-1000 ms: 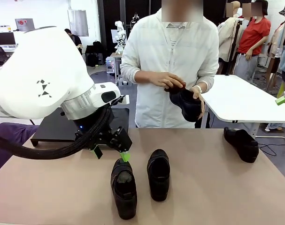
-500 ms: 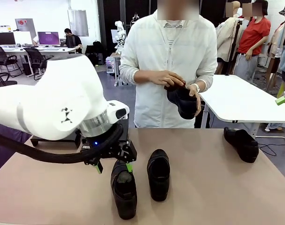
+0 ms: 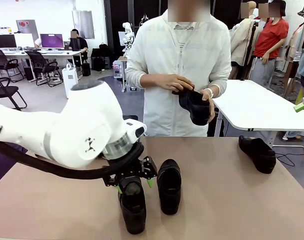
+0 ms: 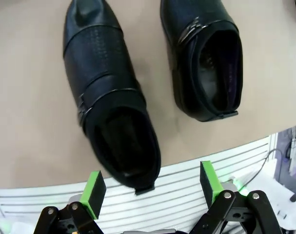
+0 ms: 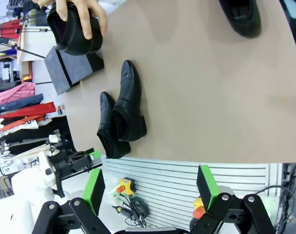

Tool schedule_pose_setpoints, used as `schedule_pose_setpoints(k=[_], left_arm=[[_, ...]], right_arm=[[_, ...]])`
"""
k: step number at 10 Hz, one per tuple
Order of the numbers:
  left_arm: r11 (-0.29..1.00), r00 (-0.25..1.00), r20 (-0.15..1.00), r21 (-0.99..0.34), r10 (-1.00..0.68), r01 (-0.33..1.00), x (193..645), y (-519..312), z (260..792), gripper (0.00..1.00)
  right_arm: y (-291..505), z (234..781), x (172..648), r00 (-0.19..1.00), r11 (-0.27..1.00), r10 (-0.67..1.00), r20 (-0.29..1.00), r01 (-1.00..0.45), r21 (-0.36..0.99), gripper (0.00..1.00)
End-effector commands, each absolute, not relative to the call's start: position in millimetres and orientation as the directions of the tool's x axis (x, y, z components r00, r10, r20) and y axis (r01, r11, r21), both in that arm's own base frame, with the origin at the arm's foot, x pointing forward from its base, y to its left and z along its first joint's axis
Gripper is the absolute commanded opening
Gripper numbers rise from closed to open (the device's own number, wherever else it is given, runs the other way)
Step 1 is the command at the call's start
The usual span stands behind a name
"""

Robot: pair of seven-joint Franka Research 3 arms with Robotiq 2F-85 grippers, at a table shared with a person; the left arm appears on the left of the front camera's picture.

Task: Organize the shoes by placing them on the stand.
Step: Place the Shoe from the middle of the table onto the Shoes Stand.

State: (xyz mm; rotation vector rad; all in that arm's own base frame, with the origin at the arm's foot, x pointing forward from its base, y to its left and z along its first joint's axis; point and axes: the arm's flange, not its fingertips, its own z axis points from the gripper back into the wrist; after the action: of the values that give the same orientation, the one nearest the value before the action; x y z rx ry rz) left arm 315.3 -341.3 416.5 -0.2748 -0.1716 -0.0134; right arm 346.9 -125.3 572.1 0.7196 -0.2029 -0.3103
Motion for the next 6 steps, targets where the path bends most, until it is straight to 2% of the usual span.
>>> schedule_pose_setpoints(k=[1,6], left_arm=[[0.959,0.982,0.186,-0.280,0.010,0.043,320,-359,393,1.00],[0.967,0.979,0.205,-0.253,0.016,0.037,338,-371,357,1.00]], right_arm=[[-126,574,348,0.937,0.704,-0.340,0.080,0.197,0.682,1.00],[-126,574,348,0.937,0.704,-0.340,0.080,0.197,0.682,1.00]])
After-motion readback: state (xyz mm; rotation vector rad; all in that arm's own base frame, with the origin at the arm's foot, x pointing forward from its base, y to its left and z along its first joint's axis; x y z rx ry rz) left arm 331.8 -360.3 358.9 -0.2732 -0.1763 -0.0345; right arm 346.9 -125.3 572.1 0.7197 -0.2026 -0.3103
